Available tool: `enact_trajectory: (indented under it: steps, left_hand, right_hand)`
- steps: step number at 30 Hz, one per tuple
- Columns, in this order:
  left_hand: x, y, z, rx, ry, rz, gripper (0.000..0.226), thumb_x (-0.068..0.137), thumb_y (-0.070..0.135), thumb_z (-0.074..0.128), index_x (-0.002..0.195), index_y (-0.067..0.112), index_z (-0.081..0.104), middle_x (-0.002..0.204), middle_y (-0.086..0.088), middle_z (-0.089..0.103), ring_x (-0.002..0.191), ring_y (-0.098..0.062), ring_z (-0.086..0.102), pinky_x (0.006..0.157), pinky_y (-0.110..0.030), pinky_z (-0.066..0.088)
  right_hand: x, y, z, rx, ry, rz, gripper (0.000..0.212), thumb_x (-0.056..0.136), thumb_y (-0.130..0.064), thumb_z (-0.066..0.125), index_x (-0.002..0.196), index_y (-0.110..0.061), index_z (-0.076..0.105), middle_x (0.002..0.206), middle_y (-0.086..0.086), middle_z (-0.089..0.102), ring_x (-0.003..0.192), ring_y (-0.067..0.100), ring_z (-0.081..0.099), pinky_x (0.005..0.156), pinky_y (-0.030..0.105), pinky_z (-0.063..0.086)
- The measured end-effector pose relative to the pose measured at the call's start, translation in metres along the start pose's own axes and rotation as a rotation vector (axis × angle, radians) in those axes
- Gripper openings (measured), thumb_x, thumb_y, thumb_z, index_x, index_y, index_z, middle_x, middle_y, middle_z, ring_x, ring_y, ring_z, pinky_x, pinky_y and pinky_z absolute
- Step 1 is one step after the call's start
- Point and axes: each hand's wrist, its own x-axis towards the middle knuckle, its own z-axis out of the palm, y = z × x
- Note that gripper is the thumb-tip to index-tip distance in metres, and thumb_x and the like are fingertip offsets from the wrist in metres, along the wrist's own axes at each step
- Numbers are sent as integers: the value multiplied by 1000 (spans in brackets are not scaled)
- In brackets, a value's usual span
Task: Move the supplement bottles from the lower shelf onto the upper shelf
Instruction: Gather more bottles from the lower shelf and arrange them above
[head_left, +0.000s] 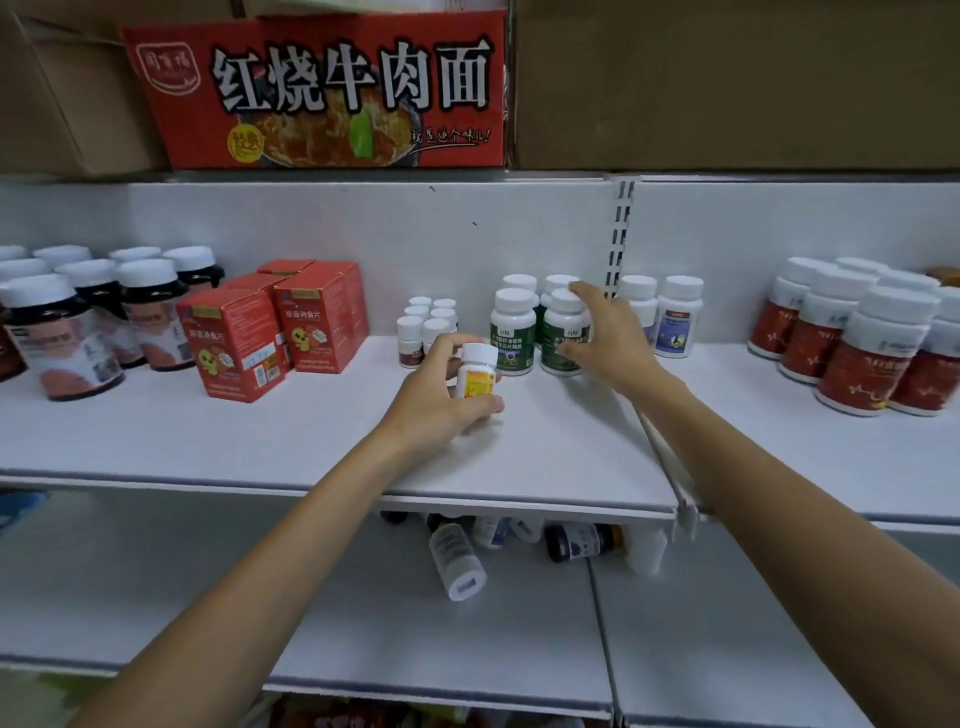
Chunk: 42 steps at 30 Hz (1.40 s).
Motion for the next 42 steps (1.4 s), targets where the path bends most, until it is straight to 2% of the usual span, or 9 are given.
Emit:
enact_trajectory:
  steps: [3,6,11,15,19,25,30,34,42]
  left_hand:
    - [-2,4,5,-28,66,-11,50,71,13,77,110,25,48,112,0,65,103,-28,60,71,-37,52]
    - [-5,7,6,18,168,10,57,64,23,79,113,21,49,110,3,65,96,-19,61,77,-33,50]
    - [-20,7,-10,89,305,44,51,72,17,78,114,31,51,100,10,60,82,-5,57,77,-22,46]
    - [-43,5,-51,66,423,17,46,71,13,79,106,24,51,94,7,61,79,-7,59,72,-15,46]
    - [-89,-4,-117,135,581,-16,33,71,12,78,84,26,52,89,5,64,75,-6,61,72,-17,48]
    - [-177,-14,-225,240,787,-62,26,74,18,77,81,29,55,82,9,64,67,5,60,66,-12,47]
    - [-241,-26,-308,352,849,-131,24,73,16,77,83,24,57,79,7,64,63,5,59,62,-15,48]
    - [-275,-40,-352,383,773,-198,24,78,22,73,97,25,58,91,10,64,75,-9,63,71,-27,49]
    - [-282,-78,-420,415,706,-265,35,85,21,65,118,25,53,100,23,54,81,-1,59,72,-15,44]
  right_hand:
    - [6,5,2,-12,-33,-17,76,80,-15,71,143,-20,31,121,22,48,105,33,50,84,28,34]
    - [-1,0,-1,-7,51,-28,75,82,-16,68,145,-17,27,130,19,40,118,33,41,93,32,33]
    - [-19,-52,-5,42,396,-435,40,84,-10,60,124,-8,54,114,14,56,104,29,52,85,33,40]
    - [-39,-112,23,377,6,-495,22,88,-11,59,109,-12,62,90,-3,62,73,5,57,71,19,46]
    - [-64,-174,77,651,-286,-484,13,93,-13,54,97,-22,61,83,-3,66,79,16,65,73,35,55]
    - [-121,-293,157,949,-638,-513,9,90,-19,61,99,-20,59,94,11,66,78,20,66,68,37,58]
    - [-165,-380,216,1026,-739,-539,23,83,-12,70,98,-25,56,86,6,65,68,15,63,61,30,55]
    - [-181,-420,253,1055,-810,-484,22,82,-12,70,98,-23,59,93,9,67,74,18,65,68,35,58]
    - [-170,-473,309,934,-797,-484,23,81,-15,71,98,-24,60,93,6,66,75,17,63,67,31,55]
